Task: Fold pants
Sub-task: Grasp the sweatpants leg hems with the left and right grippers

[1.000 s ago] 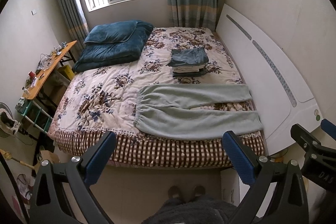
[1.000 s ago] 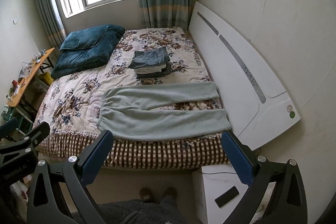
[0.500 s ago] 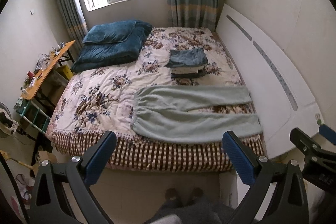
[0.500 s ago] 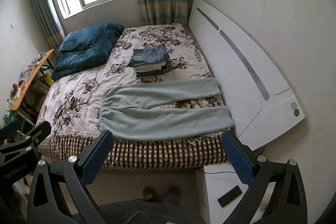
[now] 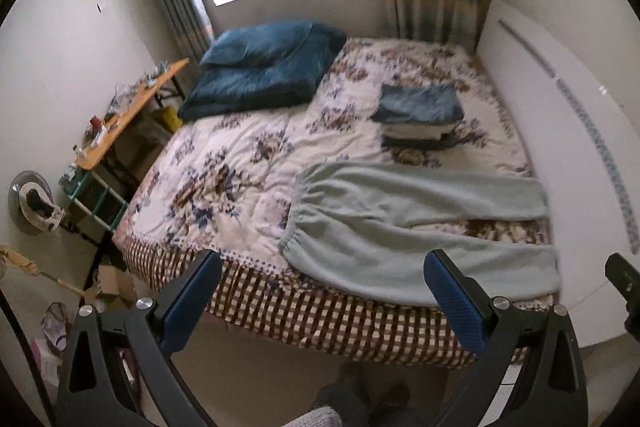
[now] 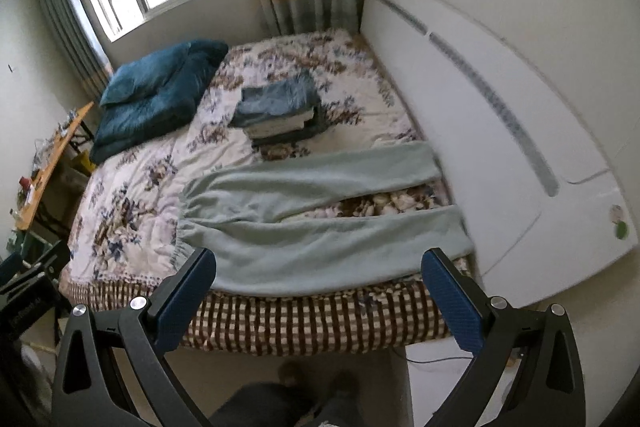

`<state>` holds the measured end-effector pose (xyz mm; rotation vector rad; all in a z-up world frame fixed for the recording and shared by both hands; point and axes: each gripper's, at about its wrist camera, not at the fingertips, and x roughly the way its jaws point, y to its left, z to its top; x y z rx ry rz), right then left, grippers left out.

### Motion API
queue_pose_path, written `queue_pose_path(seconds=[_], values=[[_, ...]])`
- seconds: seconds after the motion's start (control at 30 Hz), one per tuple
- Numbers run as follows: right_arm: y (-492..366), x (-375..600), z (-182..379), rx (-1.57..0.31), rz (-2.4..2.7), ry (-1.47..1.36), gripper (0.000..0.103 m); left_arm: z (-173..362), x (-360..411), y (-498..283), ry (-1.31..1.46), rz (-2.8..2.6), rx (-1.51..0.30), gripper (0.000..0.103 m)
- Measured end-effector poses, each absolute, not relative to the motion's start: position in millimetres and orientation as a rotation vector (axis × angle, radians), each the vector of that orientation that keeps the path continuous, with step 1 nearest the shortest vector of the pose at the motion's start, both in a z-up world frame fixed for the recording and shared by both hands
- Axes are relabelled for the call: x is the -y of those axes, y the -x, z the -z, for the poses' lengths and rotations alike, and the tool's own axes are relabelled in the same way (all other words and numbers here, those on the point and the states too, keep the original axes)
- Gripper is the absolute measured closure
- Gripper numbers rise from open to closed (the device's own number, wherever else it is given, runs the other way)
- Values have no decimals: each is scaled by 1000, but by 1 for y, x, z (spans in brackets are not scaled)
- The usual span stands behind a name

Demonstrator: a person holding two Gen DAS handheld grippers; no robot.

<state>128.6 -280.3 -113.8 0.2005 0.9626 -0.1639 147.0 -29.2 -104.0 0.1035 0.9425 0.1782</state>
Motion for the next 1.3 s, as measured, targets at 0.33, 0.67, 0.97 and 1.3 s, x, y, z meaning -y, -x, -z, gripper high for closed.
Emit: queue_pose_path(seconds=[0.33,0.67,0.97,1.3], values=[[-329,286,232,-1146,155,-154,0,207,37,-319,-208,-145,-1093,0],[-542,270,378,-1257,175,-79,0,337,43,-496,-317,0,-1229,1],[-694,249,561,-1466,-146,199,0,514,79,-622,-581,331,-1405,20],[-805,224,719,-1703,-449,510,0,648,87,-692,-731,683,-1737,26]])
